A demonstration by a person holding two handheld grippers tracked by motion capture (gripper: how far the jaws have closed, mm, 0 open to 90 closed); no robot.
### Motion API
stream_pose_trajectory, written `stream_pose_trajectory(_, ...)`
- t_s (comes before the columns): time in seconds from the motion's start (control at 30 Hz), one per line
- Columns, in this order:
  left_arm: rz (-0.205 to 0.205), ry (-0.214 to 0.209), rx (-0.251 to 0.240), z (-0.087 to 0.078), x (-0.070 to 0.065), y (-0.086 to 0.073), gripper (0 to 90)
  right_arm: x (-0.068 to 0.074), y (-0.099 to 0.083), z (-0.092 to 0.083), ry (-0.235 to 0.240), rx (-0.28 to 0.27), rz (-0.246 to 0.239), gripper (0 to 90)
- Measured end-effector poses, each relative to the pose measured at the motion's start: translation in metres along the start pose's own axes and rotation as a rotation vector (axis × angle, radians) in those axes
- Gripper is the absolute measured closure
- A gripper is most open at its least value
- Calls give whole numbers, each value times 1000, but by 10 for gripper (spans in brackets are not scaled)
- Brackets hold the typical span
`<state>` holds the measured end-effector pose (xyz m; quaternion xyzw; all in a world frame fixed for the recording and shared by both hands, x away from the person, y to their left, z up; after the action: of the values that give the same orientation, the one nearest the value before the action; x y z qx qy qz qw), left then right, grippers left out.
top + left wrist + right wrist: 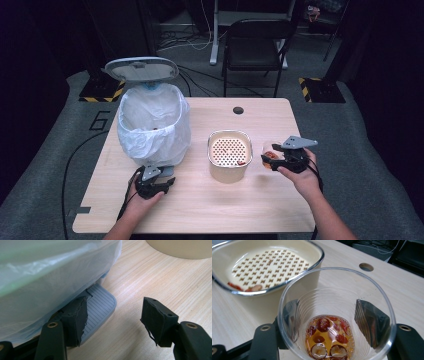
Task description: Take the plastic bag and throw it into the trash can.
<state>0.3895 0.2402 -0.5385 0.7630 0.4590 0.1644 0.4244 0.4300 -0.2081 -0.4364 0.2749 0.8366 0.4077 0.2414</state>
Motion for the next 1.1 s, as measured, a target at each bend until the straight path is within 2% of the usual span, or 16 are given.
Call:
stream_pose_trajectory(0.2,-1,0,-7,0,0,0,374,-10,20,0,-30,-6,-21,366)
stream_pose_trajectory(0.37,0,0,-7,0,0,0,374,-19,31,2,-23,-14,-21,366)
stream_pose_trajectory(0.4,-1,0,-7,0,0,0,374,-20,32,3,-28,-19,-8,365)
stream_pose_trajectory(0.6,-2,-1,-9,0,0,0,374,-28,37,10,-28,-30,-13,367)
stream_pose_trajectory(0.63,-1,-1,-9,0,0,0,374,-29,38,11,-27,-29,-33,367)
stream_pose_trajectory(0.77,-3,-2,-12,1,0,0,374,-34,43,21,-30,-42,-47,369)
stream_pose_trajectory(1.03,-4,-6,-6,0,1,0,374,-41,52,36,-26,-46,-31,369)
stream_pose_trajectory(1.1,-5,-6,-7,0,1,0,374,-44,54,39,-19,-54,-42,370)
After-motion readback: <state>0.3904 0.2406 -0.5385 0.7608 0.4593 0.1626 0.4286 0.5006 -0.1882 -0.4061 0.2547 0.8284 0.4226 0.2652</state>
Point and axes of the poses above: each handheld gripper's, and its own axes: z roughly forward along the jaws, y roughly out of its top, x roughly to its left, the point moved 2 cm from there along z, roughly forward along the jaws, and after that the axes turned 9 degrees about -z, right-handed, at the moved point
